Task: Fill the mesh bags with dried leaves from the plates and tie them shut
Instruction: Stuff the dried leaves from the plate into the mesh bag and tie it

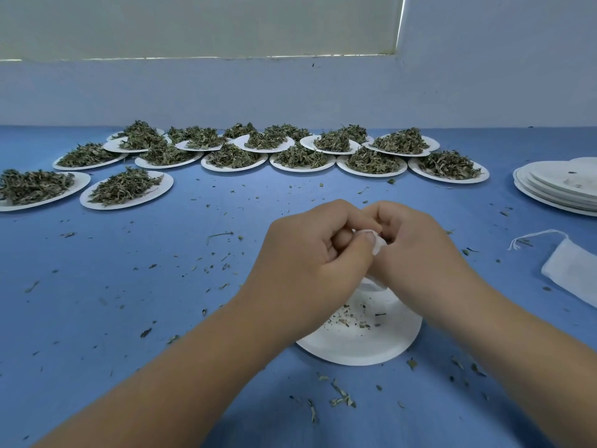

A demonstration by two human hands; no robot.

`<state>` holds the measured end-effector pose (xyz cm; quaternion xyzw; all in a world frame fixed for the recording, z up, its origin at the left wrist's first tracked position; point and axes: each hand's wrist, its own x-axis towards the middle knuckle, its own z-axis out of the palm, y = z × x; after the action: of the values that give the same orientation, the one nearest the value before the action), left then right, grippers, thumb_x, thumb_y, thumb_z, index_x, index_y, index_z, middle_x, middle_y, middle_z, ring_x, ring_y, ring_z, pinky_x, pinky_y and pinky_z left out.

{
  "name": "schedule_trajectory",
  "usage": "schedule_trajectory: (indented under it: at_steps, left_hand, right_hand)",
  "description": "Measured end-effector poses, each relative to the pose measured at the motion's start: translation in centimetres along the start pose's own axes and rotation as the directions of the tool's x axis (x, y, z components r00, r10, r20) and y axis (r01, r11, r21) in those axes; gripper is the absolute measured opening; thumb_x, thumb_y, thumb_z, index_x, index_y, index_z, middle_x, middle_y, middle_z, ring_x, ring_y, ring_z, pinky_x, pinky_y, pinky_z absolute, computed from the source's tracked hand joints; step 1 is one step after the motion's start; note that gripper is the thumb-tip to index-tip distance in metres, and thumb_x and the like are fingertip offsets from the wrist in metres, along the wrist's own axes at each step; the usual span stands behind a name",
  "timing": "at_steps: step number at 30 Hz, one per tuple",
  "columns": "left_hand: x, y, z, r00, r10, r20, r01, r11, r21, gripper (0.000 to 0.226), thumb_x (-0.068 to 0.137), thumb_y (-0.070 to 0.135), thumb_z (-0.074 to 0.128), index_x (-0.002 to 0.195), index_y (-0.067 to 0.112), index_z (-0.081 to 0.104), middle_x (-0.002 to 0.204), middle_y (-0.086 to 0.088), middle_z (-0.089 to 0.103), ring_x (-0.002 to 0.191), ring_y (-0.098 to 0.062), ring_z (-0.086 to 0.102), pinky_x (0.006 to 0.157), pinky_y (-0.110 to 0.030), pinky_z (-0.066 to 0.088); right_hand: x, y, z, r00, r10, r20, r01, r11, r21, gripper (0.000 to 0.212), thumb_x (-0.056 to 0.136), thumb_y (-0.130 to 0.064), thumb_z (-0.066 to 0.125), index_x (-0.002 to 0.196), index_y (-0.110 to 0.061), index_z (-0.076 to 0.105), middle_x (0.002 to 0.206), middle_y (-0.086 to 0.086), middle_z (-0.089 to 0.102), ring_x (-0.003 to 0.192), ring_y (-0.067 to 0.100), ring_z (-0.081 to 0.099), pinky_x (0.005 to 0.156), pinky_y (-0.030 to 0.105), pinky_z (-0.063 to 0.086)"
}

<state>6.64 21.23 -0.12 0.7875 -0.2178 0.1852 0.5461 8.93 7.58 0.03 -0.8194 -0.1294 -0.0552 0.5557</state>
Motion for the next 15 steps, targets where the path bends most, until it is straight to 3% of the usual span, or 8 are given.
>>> schedule_trajectory:
  at_steps: [4, 6, 10, 13, 15]
  left_hand:
    - [-0.22, 0.02, 0.27, 0.999, 0.036, -0.014, -0.035, 0.999, 0.017, 0.014, 0.082, 0.017, 0.06, 0.081, 0.028, 0.069, 0.059, -0.011, 0.057, 0.045, -0.016, 0.041, 0.047, -0.012, 0.034]
    - [-0.27, 0.01, 0.36, 0.998, 0.048, -0.038, -0.047, 0.999, 0.013, 0.015, 0.082, 0.016, 0.06, 0.081, 0.028, 0.069, 0.056, -0.008, 0.053, 0.044, -0.009, 0.037, 0.047, -0.011, 0.033]
    - [-0.37, 0.35, 0.94, 0.993, 0.053, -0.11, -0.052, 0.999, 0.011, 0.013, 0.083, 0.014, 0.061, 0.078, 0.021, 0.07, 0.055, -0.011, 0.054, 0.042, -0.002, 0.041, 0.045, -0.005, 0.031]
    - [-0.45, 0.35, 1.08, 0.993, 0.037, -0.109, -0.038, 0.999, -0.004, 0.02, 0.085, 0.006, 0.063, 0.076, 0.022, 0.07, 0.05, -0.006, 0.048, 0.041, -0.001, 0.041, 0.043, -0.002, 0.032]
    - [-0.43, 0.2, 1.05, 0.995, 0.035, -0.093, -0.034, 0.999, 0.012, 0.024, 0.084, 0.004, 0.062, 0.075, 0.026, 0.069, 0.049, -0.004, 0.041, 0.041, -0.003, 0.038, 0.042, -0.004, 0.03]
  right_hand:
    - [0.27, 0.31, 0.66, 0.998, -0.011, -0.059, 0.0, 0.983, -0.182, 0.01, 0.067, -0.017, 0.059, 0.068, -0.024, 0.052, 0.059, -0.007, 0.055, 0.048, 0.0, 0.045, 0.043, 0.012, 0.035]
    - [0.36, 0.38, 0.69, 0.997, -0.025, -0.076, 0.009, 0.978, -0.211, 0.01, 0.067, -0.02, 0.059, 0.066, -0.024, 0.049, 0.058, -0.008, 0.051, 0.05, -0.002, 0.045, 0.044, 0.012, 0.036]
    - [0.29, 0.5, 0.3, 0.999, -0.009, -0.042, 0.002, 0.987, -0.161, 0.007, 0.071, -0.03, 0.057, 0.073, -0.024, 0.054, 0.069, -0.001, 0.062, 0.051, 0.001, 0.049, 0.046, 0.016, 0.039]
    - [-0.14, 0.37, -0.03, 0.998, 0.027, 0.048, -0.026, 0.999, -0.034, 0.008, 0.08, -0.018, 0.057, 0.076, -0.024, 0.06, 0.066, -0.003, 0.064, 0.052, 0.009, 0.058, 0.047, 0.028, 0.049]
    - [-0.39, 0.12, -0.21, 0.997, 0.033, 0.076, -0.034, 0.999, 0.021, 0.014, 0.081, -0.017, 0.055, 0.074, -0.025, 0.063, 0.062, -0.006, 0.063, 0.054, 0.011, 0.06, 0.047, 0.025, 0.049]
